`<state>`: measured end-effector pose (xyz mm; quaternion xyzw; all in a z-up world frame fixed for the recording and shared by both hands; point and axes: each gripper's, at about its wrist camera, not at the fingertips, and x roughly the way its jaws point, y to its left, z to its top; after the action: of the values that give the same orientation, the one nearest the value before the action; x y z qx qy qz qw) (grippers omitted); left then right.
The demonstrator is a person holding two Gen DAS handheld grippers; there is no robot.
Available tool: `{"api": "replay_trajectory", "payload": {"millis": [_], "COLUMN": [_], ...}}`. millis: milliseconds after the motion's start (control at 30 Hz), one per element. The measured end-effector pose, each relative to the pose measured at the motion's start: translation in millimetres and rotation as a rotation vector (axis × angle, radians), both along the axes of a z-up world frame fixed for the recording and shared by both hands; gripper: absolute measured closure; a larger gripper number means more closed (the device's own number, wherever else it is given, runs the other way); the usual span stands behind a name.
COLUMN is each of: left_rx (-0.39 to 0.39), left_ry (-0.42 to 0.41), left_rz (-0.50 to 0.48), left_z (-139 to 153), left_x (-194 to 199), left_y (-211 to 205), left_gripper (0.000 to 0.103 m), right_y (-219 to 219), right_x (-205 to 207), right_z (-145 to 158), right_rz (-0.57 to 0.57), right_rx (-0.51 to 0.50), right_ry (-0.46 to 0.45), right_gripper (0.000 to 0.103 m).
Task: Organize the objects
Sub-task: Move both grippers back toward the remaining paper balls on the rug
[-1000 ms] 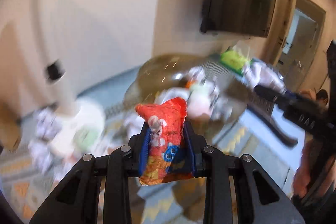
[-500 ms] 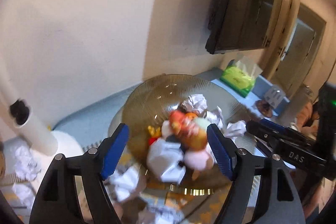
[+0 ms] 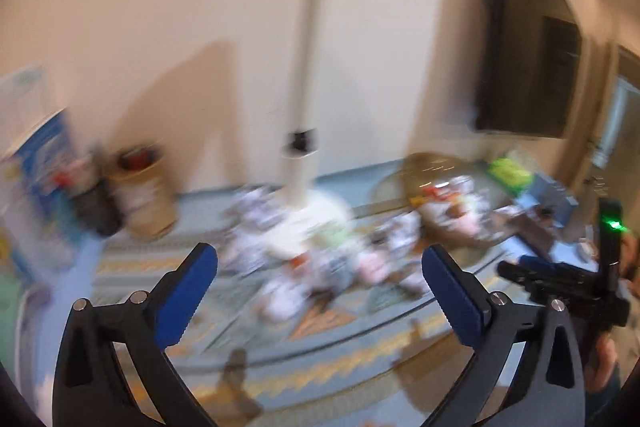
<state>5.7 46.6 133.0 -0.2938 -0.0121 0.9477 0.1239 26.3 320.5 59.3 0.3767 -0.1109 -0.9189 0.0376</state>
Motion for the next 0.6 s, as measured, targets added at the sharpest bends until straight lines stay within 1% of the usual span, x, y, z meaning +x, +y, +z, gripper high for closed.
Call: {"api": "replay_trajectory", "payload": {"millis": [33,133,267,333,400,433,467,500,533,567,600], "left_rx": [-0.004,-0.011,0.004,0.020,0.044,0.052,0.047,0.032,0.022,0.025,0.024], "left_ry": [-0.018,-0.099,-0.167,-0.178,-0.181,-0.178,-0.178,-0.199,-0.205,-0.186,-0.174], "left_rz": [0.017,0.075,0.111,0.113,0.114,0.116,0.134,0.143,0.136,0.128,0.129], "left_z": [-8,-46,-89,-104,-118,-123,-131,-135,-135,-134,-133], "left_x": [5,9,3,-2,-5,-7,-8,-12,-13,-10,-6], "left_y": [-12,-34,-46,-45,-44,-43,-41,-39,-37,-36,-36], "left_gripper": [0.001,0.001,0.001,0.001,0.001,0.001,0.001,0.001,0.001,0.001,0.001], "right_y": [-10,-28,-41,-44,-46,-47,-47,-47,-47,-46,-45], "right_x": [1,0,-3,-4,-6,-6,-7,-7,-7,-7,-6], "right_z": [-8,-26,-51,-62,-67,-68,-67,-67,-68,-68,-67], "right_rz": [0.013,0.023,0.028,0.027,0.019,0.022,0.023,0.018,0.011,0.007,0.005], "right_rx": [-0.005,0.009,0.045,0.074,0.113,0.115,0.110,0.113,0.119,0.118,0.112], "right_ry": [-0.012,-0.042,-0.057,-0.069,-0.073,-0.072,-0.062,-0.060,-0.062,-0.059,-0.051], "right_gripper": [0.038,0.038,0.038,0.038,0.038,0.038,0.035,0.030,0.015,0.009,0.009]}}
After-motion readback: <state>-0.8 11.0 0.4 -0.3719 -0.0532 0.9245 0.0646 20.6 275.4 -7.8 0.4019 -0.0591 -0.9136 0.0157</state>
